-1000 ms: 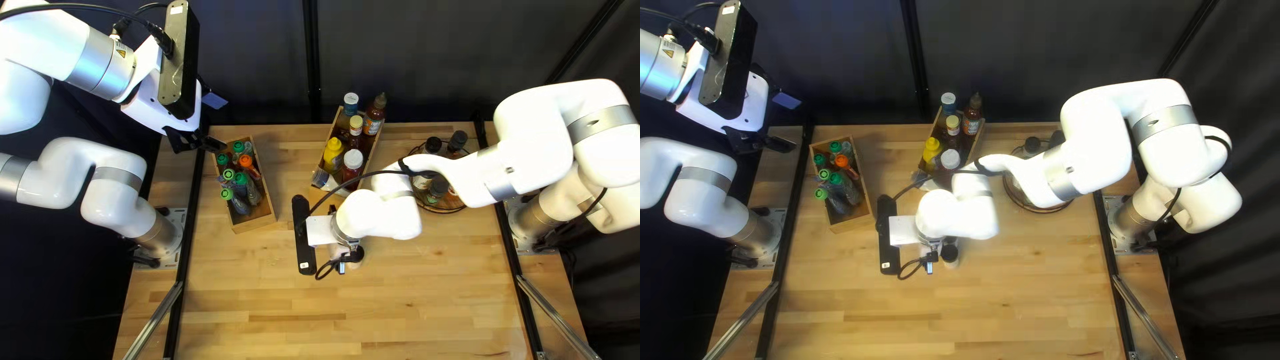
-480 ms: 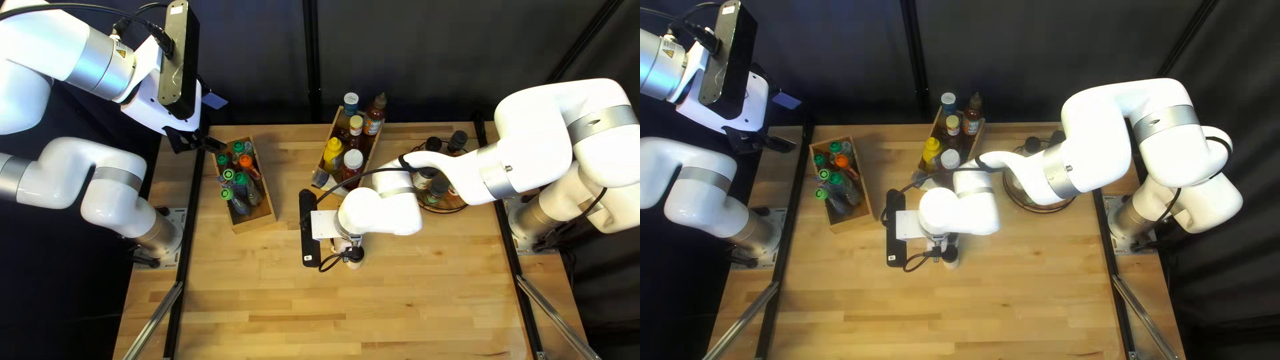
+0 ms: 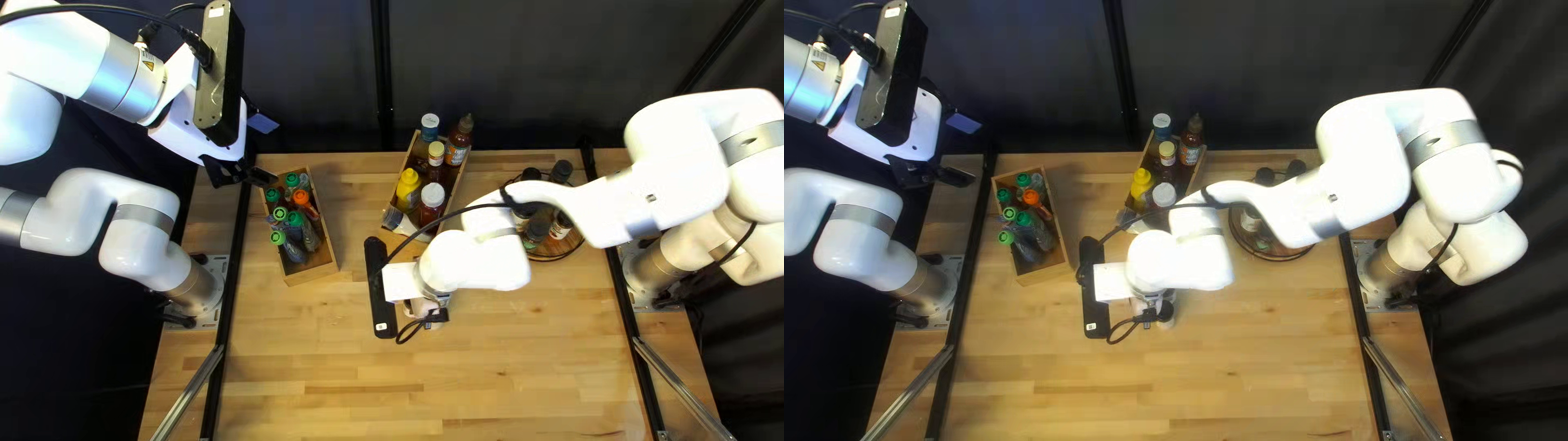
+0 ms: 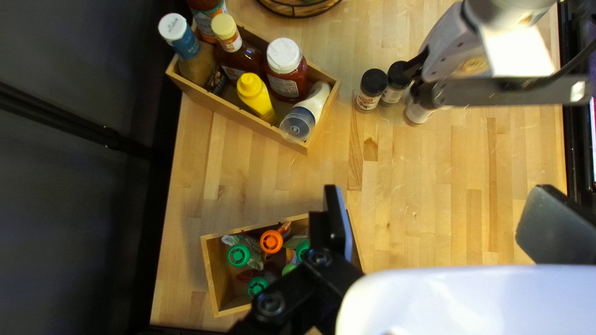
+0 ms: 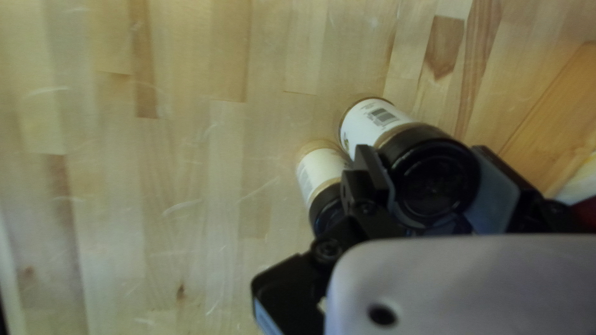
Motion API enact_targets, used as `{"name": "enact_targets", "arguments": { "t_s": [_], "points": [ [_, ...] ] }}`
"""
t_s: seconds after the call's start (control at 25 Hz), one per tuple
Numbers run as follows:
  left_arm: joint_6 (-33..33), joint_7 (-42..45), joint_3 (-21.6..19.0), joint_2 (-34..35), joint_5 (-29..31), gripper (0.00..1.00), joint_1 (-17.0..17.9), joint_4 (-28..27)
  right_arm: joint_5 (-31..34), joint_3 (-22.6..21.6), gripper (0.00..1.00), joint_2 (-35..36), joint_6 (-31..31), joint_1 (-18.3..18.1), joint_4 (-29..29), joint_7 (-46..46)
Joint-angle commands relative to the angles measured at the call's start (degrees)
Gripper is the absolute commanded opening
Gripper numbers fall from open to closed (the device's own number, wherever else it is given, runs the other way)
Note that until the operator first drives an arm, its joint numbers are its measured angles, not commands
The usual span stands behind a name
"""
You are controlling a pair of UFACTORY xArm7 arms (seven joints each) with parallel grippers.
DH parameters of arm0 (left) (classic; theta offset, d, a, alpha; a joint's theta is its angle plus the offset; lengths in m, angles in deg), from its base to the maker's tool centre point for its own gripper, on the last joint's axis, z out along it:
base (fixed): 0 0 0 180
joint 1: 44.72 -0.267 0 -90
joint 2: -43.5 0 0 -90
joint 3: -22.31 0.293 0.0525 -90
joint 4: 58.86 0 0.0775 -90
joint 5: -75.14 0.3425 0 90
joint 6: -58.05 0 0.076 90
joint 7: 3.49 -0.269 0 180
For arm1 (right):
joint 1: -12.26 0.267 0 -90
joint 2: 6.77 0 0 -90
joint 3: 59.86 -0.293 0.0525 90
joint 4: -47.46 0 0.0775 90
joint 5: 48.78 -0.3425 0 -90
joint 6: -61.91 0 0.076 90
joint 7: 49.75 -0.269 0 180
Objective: Separate condiments, baby food and spices and place it in 3 different racks/containers
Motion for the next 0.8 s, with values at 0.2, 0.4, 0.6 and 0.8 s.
{"name": "enact_targets", "arguments": {
  "t_s": [0.2,0.4,0.6,0.8],
  "points": [
    [0.00,0.00,0.00,0.00,0.00,1.00,0.00,0.00,8.89,-2.24,0.00,-17.42,7.05,2.29,7.62,-8.15],
    [0.00,0.00,0.00,0.00,0.00,1.00,0.00,0.00,14.02,-5.42,0.00,-27.78,15.95,0.86,12.43,-16.94],
    [0.00,0.00,0.00,0.00,0.00,1.00,0.00,0.00,14.94,-8.10,0.00,-36.78,23.80,-0.93,19.19,-25.58],
    [0.00,0.00,0.00,0.00,0.00,1.00,0.00,0.00,15.52,-9.11,0.00,-43.40,27.84,-3.41,27.28,-32.34]
  ]
}}
